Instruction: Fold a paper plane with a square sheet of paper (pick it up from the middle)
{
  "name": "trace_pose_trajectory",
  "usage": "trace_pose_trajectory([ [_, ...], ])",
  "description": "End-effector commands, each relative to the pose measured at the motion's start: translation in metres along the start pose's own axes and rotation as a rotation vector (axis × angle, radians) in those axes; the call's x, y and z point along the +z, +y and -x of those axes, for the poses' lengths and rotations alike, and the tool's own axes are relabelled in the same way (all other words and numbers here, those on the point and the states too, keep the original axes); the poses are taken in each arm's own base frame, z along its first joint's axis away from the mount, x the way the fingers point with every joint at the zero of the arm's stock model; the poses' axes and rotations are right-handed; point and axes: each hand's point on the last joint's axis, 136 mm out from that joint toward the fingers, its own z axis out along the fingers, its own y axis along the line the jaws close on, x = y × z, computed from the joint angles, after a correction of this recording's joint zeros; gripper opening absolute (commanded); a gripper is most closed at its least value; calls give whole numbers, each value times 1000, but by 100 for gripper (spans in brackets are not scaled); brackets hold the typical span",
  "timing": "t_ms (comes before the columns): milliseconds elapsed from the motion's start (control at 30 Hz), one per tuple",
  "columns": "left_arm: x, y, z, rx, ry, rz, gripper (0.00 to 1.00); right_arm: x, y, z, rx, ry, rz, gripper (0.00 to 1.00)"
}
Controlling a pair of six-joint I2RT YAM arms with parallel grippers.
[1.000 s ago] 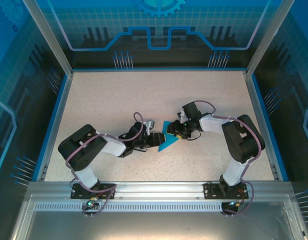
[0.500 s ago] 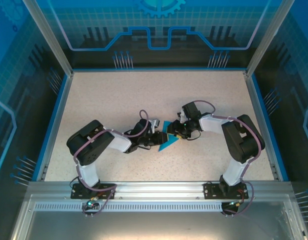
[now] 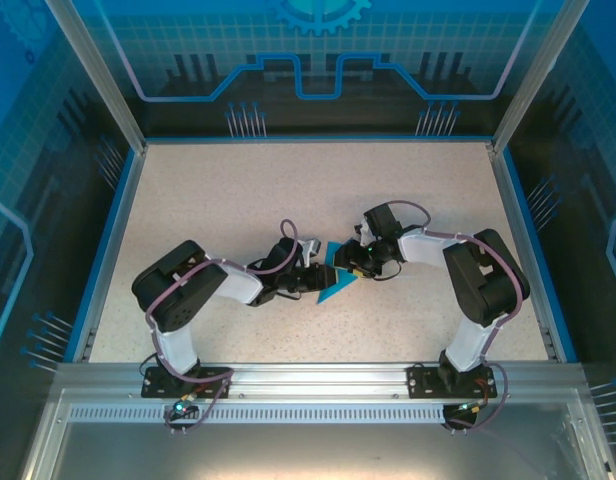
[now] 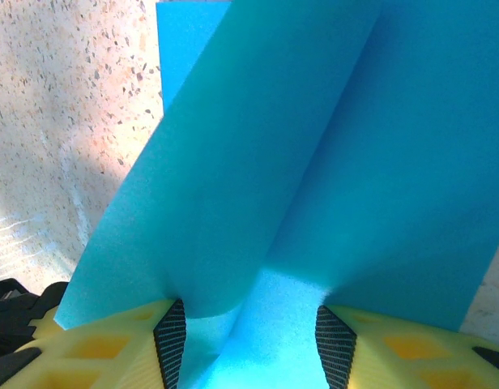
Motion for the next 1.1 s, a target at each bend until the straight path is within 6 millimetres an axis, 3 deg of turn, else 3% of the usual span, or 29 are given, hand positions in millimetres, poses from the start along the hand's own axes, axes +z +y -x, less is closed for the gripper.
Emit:
trace_pose_trajectory([
  [0,-8,-6,0,27,8,-16,35,23,-82,-42,76,109,-304,52],
  [600,-41,1,3,24,-69,48,39,23,-93,-44,92,124,-381,53],
  [767,-41,12,2,-12,-90,83,40,21,-104,-52,106,143,-444,55],
  [800,-41,14,2,-18,-92,92,40,21,-97,-43,100,125,-438,55],
  [1067,-35,15,-7,-1,-58,114,44,19,-105,-45,153,132,-503,57],
])
